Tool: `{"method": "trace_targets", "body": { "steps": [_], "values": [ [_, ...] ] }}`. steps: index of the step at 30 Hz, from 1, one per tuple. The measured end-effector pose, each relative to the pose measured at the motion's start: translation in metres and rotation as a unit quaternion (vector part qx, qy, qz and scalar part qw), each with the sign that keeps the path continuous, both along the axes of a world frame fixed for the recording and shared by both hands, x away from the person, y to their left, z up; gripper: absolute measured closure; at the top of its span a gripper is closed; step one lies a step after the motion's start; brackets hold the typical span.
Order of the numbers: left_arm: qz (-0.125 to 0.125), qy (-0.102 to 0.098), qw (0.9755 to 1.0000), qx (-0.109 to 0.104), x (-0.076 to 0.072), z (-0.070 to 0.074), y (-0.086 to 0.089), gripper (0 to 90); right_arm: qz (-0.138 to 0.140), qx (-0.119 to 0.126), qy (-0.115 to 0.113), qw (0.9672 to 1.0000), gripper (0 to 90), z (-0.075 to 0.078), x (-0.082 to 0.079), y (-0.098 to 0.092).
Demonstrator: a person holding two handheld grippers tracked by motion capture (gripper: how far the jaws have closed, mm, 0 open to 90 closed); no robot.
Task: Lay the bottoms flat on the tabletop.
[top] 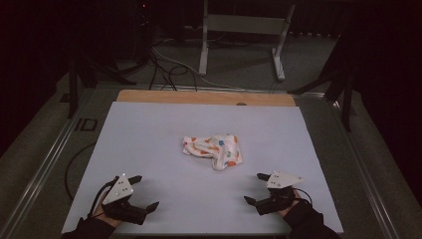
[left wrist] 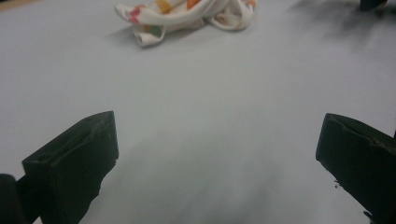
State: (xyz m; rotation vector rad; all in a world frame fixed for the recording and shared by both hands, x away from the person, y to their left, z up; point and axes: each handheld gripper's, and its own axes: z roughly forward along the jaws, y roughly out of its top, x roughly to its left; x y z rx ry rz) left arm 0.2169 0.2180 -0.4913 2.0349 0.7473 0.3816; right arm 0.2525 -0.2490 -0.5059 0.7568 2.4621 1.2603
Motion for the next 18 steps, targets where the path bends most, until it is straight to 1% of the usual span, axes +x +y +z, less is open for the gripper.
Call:
{"method": "trace_targets", "body": {
  "steps": [3, 4, 5, 7, 9, 11, 14, 17, 18],
  "values": [
    [0.003, -0.002, 1.0000, -0.004, 0.000, 0.000, 0.002, 0.1, 0.005, -0.004, 0.003, 1.0000, 9.2, 0.000, 0.001, 0.002],
    [0.002, -0.005, 1.0000, -0.001, -0.001, 0.000, 0.003, 0.1, 0.011, -0.008, 0.002, 0.9999, 9.2, 0.000, 0.001, 0.003],
    [0.002, -0.005, 1.0000, -0.001, -0.001, 0.000, 0.003, 0.1, 0.011, -0.008, 0.002, 0.9999, 9.2, 0.000, 0.001, 0.003],
    [0.000, -0.010, 0.9999, 0.000, -0.001, 0.000, 0.002, 0.1, 0.015, -0.012, 0.006, 0.9998, 9.2, -0.001, 0.000, 0.004],
    [-0.007, -0.009, 0.9999, -0.001, 0.000, 0.000, 0.001, 0.1, 0.017, -0.014, 0.009, 0.9997, 9.2, -0.001, 0.000, 0.004],
    [-0.017, -0.010, 0.9998, 0.006, 0.000, 0.000, -0.001, 0.2, 0.017, -0.015, 0.011, 0.9997, 9.2, -0.001, -0.001, 0.004],
    [-0.044, -0.022, 0.9986, 0.018, -0.002, 0.002, -0.004, 0.2, 0.017, -0.017, 0.015, 0.9996, 9.2, 0.001, -0.001, 0.004],
    [-0.062, -0.025, 0.9976, 0.020, -0.003, 0.003, -0.007, 0.2, 0.019, -0.022, 0.019, 0.9994, 9.3, 0.001, -0.001, 0.006],
    [-0.066, -0.025, 0.9973, 0.021, -0.003, 0.003, -0.009, 0.2, 0.023, -0.028, 0.021, 0.9991, 9.3, 0.001, -0.002, 0.006]
  ]
}}
